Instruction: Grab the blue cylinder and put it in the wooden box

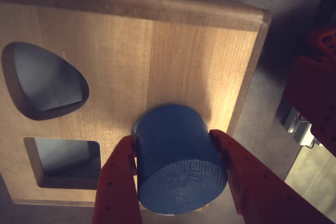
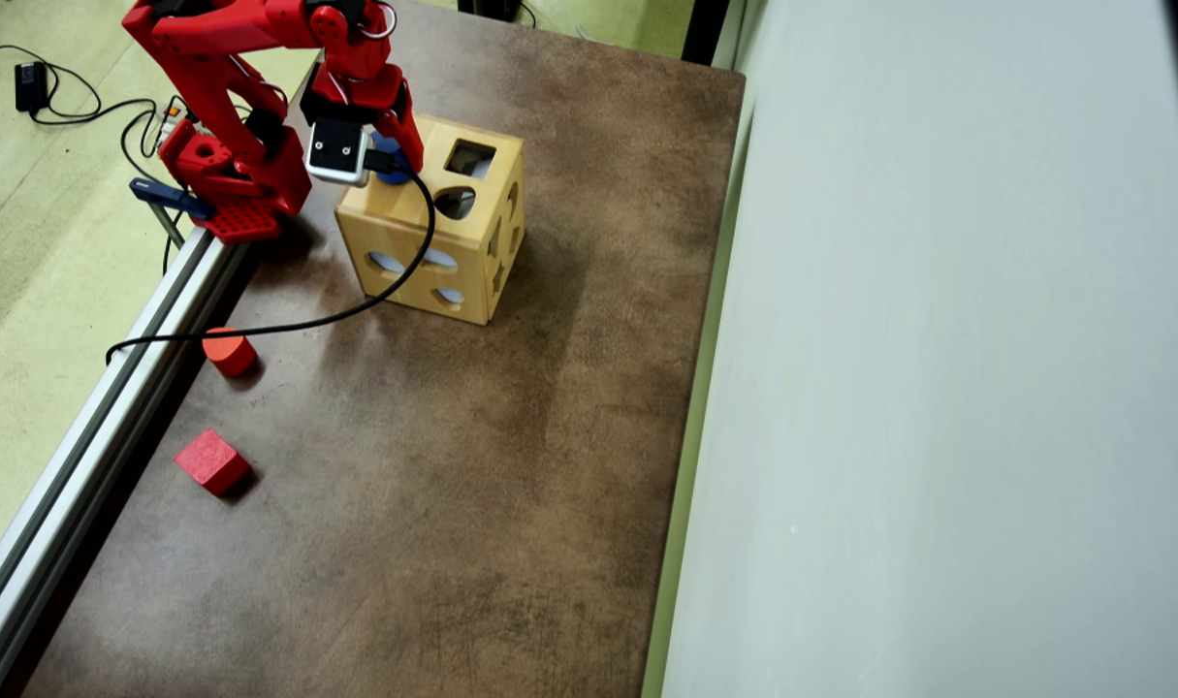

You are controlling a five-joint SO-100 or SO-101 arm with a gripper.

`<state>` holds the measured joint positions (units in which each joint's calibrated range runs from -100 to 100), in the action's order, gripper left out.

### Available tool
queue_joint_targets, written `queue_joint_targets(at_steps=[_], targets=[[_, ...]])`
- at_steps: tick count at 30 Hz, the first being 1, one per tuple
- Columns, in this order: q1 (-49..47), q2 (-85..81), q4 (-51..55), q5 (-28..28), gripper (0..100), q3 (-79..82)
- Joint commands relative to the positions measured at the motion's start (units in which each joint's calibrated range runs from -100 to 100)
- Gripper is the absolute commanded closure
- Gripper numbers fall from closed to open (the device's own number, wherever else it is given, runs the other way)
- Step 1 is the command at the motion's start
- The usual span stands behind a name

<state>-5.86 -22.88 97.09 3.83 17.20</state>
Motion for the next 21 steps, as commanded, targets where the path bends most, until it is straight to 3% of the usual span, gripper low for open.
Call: queue_joint_targets(at_steps=[1, 21], targets=[[-0.7, -0.2, -0.6, 0.3, 80, -0.7], [-0.8, -0.1, -1.7, 0.3, 80, -0.7]])
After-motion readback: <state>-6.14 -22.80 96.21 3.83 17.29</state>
